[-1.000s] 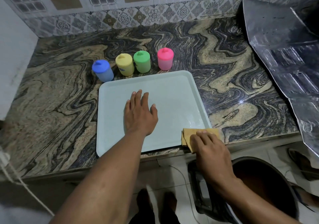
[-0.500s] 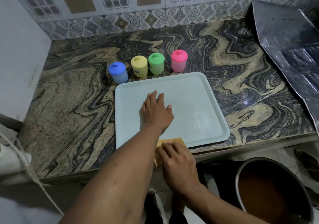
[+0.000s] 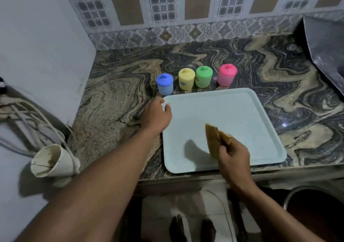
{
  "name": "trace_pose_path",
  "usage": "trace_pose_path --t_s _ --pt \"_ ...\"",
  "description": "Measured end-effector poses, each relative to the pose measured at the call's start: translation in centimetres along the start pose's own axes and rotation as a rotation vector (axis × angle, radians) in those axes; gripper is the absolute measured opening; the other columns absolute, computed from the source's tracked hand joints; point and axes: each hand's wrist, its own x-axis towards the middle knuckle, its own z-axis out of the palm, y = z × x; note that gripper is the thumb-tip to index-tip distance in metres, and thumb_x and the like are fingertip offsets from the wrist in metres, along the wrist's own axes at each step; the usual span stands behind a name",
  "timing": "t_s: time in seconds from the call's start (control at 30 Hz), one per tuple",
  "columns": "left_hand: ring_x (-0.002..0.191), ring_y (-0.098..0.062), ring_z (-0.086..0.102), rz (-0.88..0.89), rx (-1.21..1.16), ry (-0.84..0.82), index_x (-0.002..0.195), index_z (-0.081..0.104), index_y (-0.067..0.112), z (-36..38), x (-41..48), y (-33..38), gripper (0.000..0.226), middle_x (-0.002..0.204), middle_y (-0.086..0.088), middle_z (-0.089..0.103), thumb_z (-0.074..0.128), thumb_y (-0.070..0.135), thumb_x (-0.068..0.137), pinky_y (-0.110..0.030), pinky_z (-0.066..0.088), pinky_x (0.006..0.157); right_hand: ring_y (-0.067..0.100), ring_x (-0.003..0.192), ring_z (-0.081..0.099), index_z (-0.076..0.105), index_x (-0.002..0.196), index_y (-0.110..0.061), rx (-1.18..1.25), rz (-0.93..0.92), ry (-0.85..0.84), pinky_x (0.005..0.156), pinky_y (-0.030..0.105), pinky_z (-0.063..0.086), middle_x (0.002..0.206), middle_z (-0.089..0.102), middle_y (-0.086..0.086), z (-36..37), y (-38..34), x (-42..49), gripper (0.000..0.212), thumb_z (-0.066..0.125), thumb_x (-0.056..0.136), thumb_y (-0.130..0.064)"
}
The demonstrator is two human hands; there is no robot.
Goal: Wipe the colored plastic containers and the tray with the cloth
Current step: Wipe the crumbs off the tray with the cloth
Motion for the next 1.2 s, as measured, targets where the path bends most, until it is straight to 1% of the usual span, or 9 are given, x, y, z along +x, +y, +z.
trace_pose_path --t_s 0.17,0.33,0.43,0.6,0.8,0.93,0.97,1.07,1.2 --pt "0.062 -0.030 0.071 -0.349 -0.260 -0.425 0.098 0.065 0.001 -1.6 -0.4 -3.0 0.029 0.089 -0.019 0.072 0.061 0.030 0.099 -0.036 0.056 0.058 0.030 0.087 0.067 0.073 0.103 -0.015 -0.212 -0.089 -0.038 0.073 0.036 0.051 0.090 0.075 0.006 3.6 -3.4 6.4 0.025 0.051 0.093 -0.012" --pt "0.057 -0.023 0.069 -0.439 -0.371 -0.419 0.084 0.061 0.015 -1.2 -0.1 -3.7 0.016 0.086 -0.012 0.072 0.059 0.018 0.099 -0.030 0.054 0.050 0.039 0.099 0.064 0.071 0.116 -0.022 -0.564 -0.383 -0.264 0.074 0.040 0.052 0.105 0.074 0.011 9.6 -4.4 8.1 0.043 0.048 0.082 -0.010" --pt "0.055 -0.019 0.061 -0.492 -0.393 -0.428 0.085 0.066 0.014 -1.0 0.4 -4.1 0.011 0.082 -0.012 0.068 0.064 0.018 0.095 -0.029 0.056 0.051 0.035 0.105 0.063 0.076 0.106 -0.018 -0.729 -0.522 -0.352 0.080 0.039 0.053 0.107 0.075 0.009 11.4 -2.1 5.5 0.034 0.054 0.080 -0.020" --pt "0.057 -0.019 0.062 -0.475 -0.419 -0.448 0.085 0.065 0.011 -0.9 0.4 -4.1 0.015 0.081 -0.009 0.071 0.069 0.022 0.095 -0.030 0.055 0.058 0.028 0.107 0.067 0.079 0.102 -0.014 -0.719 -0.650 -0.322 0.087 0.034 0.057 0.111 0.077 0.004 10.8 1.2 1.1 0.035 0.077 0.068 -0.022" --pt "0.066 -0.022 0.072 -0.469 -0.416 -0.458 0.087 0.063 0.013 -1.0 0.5 -3.8 0.014 0.088 -0.011 0.074 0.066 0.023 0.096 -0.031 0.058 0.062 0.021 0.107 0.067 0.077 0.107 -0.024 -0.744 -0.775 -0.552 0.077 0.036 0.058 0.114 0.075 -0.008 5.9 2.0 -2.9 0.045 0.064 0.064 -0.017" --pt "0.066 -0.019 0.072 -0.464 -0.442 -0.457 0.089 0.063 0.013 -0.8 0.5 -4.3 0.014 0.088 -0.010 0.074 0.067 0.024 0.096 -0.029 0.057 0.059 0.018 0.087 0.068 0.079 0.097 -0.025 -0.445 -0.419 -0.666 0.074 0.038 0.057 0.091 0.077 -0.005 3.8 -0.9 0.2 0.035 0.054 0.073 -0.019" --pt "0.065 -0.019 0.072 -0.466 -0.449 -0.453 0.090 0.063 0.013 -0.8 0.5 -4.5 0.013 0.088 -0.009 0.074 0.067 0.023 0.096 -0.029 0.056 0.057 0.019 0.077 0.070 0.077 0.089 -0.020 -0.349 -0.321 -0.574 0.071 0.039 0.057 0.080 0.076 -0.001 3.9 -1.8 1.8 0.025 0.056 0.080 -0.030" --pt "0.062 -0.017 0.071 -0.453 -0.454 -0.445 0.090 0.065 0.013 -0.4 0.6 -4.8 0.012 0.085 -0.007 0.074 0.067 0.024 0.096 -0.027 0.055 0.055 0.026 0.060 0.066 0.062 0.071 -0.006 -0.305 -0.128 -0.209 0.063 0.037 0.056 0.057 0.066 0.009 6.4 -4.1 8.2 0.064 0.046 0.092 -0.065" --pt "0.060 -0.022 0.073 -0.512 -0.457 -0.434 0.087 0.067 0.013 -0.1 0.8 -4.8 0.013 0.077 -0.006 0.076 0.073 0.024 0.091 -0.036 0.061 0.064 0.041 0.078 0.066 0.061 0.073 -0.012 -0.383 -0.043 -0.200 0.072 0.042 0.057 0.077 0.070 0.016 12.2 -6.3 14.9 0.048 0.046 0.094 -0.053"
